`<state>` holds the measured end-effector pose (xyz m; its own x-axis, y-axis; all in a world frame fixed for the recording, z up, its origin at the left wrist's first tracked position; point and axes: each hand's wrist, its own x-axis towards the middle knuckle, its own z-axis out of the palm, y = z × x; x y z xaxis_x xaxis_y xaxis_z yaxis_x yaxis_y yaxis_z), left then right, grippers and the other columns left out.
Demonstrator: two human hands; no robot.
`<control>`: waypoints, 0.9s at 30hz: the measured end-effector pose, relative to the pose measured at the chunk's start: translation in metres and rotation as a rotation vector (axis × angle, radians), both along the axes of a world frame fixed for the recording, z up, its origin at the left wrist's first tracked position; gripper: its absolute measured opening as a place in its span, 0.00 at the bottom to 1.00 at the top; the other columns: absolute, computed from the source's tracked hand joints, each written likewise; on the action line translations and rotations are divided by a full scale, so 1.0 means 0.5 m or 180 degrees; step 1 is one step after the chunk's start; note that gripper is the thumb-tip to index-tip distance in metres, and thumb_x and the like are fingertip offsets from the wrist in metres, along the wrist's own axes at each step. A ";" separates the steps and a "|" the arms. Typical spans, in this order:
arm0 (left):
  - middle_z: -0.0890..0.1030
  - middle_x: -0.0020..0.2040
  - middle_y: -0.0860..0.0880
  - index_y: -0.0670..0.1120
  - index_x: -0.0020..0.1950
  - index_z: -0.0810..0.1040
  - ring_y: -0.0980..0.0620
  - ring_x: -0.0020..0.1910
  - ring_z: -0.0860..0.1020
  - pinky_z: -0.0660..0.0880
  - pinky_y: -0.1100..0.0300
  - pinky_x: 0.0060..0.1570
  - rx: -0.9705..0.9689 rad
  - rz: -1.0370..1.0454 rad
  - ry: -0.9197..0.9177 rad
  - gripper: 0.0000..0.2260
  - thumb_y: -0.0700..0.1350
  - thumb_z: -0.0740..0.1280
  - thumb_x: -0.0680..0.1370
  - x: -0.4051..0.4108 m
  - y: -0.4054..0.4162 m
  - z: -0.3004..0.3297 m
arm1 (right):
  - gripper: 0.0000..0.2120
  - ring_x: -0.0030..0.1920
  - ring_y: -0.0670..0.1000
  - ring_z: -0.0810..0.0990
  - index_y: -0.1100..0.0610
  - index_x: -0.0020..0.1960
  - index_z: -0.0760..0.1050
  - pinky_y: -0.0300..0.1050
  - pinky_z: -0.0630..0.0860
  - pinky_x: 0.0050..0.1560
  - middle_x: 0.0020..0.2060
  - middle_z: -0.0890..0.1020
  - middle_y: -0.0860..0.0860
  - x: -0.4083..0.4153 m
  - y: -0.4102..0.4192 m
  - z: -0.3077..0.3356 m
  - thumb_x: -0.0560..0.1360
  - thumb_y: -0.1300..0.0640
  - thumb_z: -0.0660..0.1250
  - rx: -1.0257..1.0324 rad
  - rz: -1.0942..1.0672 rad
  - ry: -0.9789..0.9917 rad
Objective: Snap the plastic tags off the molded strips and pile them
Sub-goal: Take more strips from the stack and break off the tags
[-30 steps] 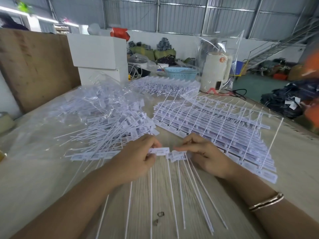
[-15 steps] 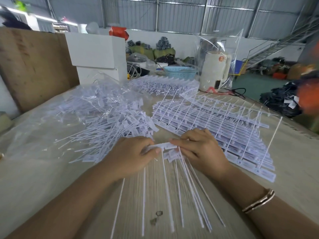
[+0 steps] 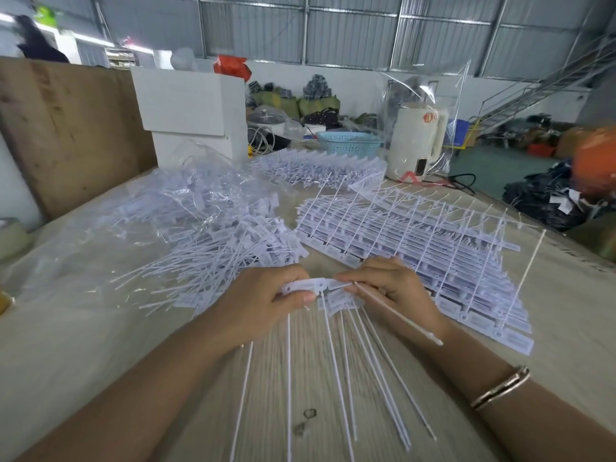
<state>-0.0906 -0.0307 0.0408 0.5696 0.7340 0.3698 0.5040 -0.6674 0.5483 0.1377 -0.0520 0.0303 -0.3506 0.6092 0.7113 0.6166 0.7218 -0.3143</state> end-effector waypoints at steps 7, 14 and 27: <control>0.72 0.27 0.56 0.58 0.39 0.71 0.59 0.26 0.70 0.63 0.68 0.27 0.0081 0.0071 -0.0040 0.06 0.53 0.65 0.76 -0.019 0.004 0.003 | 0.13 0.39 0.45 0.79 0.51 0.51 0.81 0.36 0.73 0.40 0.38 0.83 0.44 0.033 -0.006 0.006 0.73 0.66 0.68 -0.0503 -0.0039 0.0847; 0.79 0.42 0.56 0.56 0.47 0.73 0.58 0.38 0.77 0.71 0.64 0.37 -0.0098 0.0183 0.0020 0.04 0.52 0.66 0.75 -0.008 -0.005 -0.003 | 0.12 0.41 0.47 0.79 0.58 0.56 0.80 0.43 0.76 0.42 0.43 0.81 0.52 0.035 0.002 -0.009 0.73 0.64 0.68 -0.0171 -0.0108 -0.0365; 0.73 0.42 0.60 0.53 0.52 0.71 0.66 0.43 0.74 0.68 0.75 0.43 -0.0003 -0.0036 -0.0498 0.11 0.37 0.65 0.76 0.020 -0.026 0.000 | 0.16 0.38 0.48 0.75 0.52 0.58 0.80 0.45 0.69 0.38 0.40 0.78 0.50 -0.026 -0.024 0.000 0.73 0.53 0.62 0.0656 -0.0315 -0.1109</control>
<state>-0.0805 -0.0437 0.0406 0.5135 0.7282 0.4540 0.4047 -0.6720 0.6202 0.1250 -0.0639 0.0305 -0.5387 0.5095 0.6710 0.7302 0.6797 0.0702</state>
